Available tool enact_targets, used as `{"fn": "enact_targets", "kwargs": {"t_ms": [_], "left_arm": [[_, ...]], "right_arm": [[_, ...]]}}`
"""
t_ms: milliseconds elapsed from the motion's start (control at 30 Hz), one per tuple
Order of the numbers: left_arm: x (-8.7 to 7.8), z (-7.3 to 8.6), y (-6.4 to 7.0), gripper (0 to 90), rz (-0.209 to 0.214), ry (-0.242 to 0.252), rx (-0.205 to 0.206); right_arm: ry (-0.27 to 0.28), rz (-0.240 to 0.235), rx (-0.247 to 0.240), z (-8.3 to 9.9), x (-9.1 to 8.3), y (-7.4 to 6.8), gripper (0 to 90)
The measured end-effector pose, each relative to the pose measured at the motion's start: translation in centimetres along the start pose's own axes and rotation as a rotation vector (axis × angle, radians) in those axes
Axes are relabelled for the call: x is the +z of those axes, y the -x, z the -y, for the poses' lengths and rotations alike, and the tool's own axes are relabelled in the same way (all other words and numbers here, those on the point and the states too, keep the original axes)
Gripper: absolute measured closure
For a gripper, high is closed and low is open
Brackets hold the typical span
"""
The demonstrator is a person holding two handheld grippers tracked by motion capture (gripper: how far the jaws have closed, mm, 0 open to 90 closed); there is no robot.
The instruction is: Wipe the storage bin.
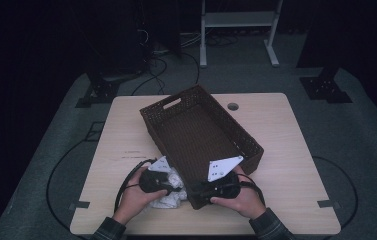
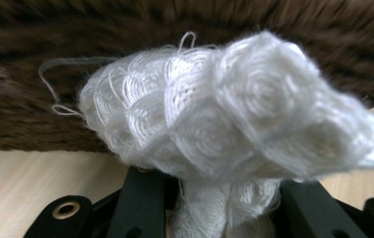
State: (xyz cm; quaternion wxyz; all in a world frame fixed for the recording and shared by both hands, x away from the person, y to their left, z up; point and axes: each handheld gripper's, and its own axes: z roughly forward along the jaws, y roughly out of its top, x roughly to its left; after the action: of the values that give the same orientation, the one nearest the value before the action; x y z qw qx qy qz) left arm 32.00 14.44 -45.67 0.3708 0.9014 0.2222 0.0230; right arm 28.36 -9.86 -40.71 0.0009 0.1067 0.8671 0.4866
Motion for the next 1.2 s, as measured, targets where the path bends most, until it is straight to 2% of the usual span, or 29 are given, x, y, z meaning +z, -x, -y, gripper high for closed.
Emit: {"fn": "enact_targets", "kwargs": {"t_ms": [167,200,267,400,433,467,500,533,600,667,833,967,1067,1200], "left_arm": [[0.5,0.2,0.0,68.5,0.013,-0.018,-0.017],[1.0,0.4,0.0,68.5,0.011,-0.057,-0.011],[1.4,0.7,0.2,68.5,0.011,-0.072,-0.005],[1.1,0.7,0.3,68.7,0.004,-0.069,-0.005],[0.7,0.6,0.6,68.7,0.008,-0.041,-0.005],[0.7,0.6,0.6,68.8,0.008,-0.041,-0.005],[0.1,0.3,0.8,68.8,0.003,-0.027,0.016],[-0.2,0.1,1.0,68.8,0.002,-0.001,0.015],[-0.6,0.0,1.1,68.9,0.006,0.013,0.019],[-1.5,-0.3,1.5,68.9,0.013,0.052,0.021],[-2.3,-0.7,2.0,68.8,0.012,0.084,0.036],[-3.3,-0.9,2.6,68.9,0.009,0.131,0.047],[-3.4,-0.9,2.8,68.9,0.017,0.137,0.041],[-2.8,-0.9,3.3,68.8,0.036,0.124,0.046]], "right_arm": [[0.000,0.002,0.001,0.0,0.0,0.0,68.7],[0.000,0.002,0.000,0.0,0.0,0.0,68.6],[0.001,0.002,0.001,0.0,0.0,0.0,68.7],[0.000,0.003,0.001,0.0,0.0,0.0,68.7],[0.000,0.002,0.002,0.0,0.0,0.0,68.7],[0.000,0.002,0.002,0.0,0.0,0.0,68.7],[0.001,0.002,0.002,0.0,0.0,0.0,68.7],[0.001,0.002,0.002,0.0,0.0,0.0,68.7],[0.001,0.002,0.003,0.0,0.0,0.0,68.7],[0.001,0.002,0.003,0.0,0.0,0.0,68.7],[0.001,0.002,0.004,0.0,-0.1,0.1,68.7],[0.001,0.003,0.006,0.0,-0.1,0.1,68.7],[0.001,0.002,0.006,0.0,-0.1,0.1,68.7],[0.001,0.000,0.006,0.0,-0.1,0.1,68.7]]}}
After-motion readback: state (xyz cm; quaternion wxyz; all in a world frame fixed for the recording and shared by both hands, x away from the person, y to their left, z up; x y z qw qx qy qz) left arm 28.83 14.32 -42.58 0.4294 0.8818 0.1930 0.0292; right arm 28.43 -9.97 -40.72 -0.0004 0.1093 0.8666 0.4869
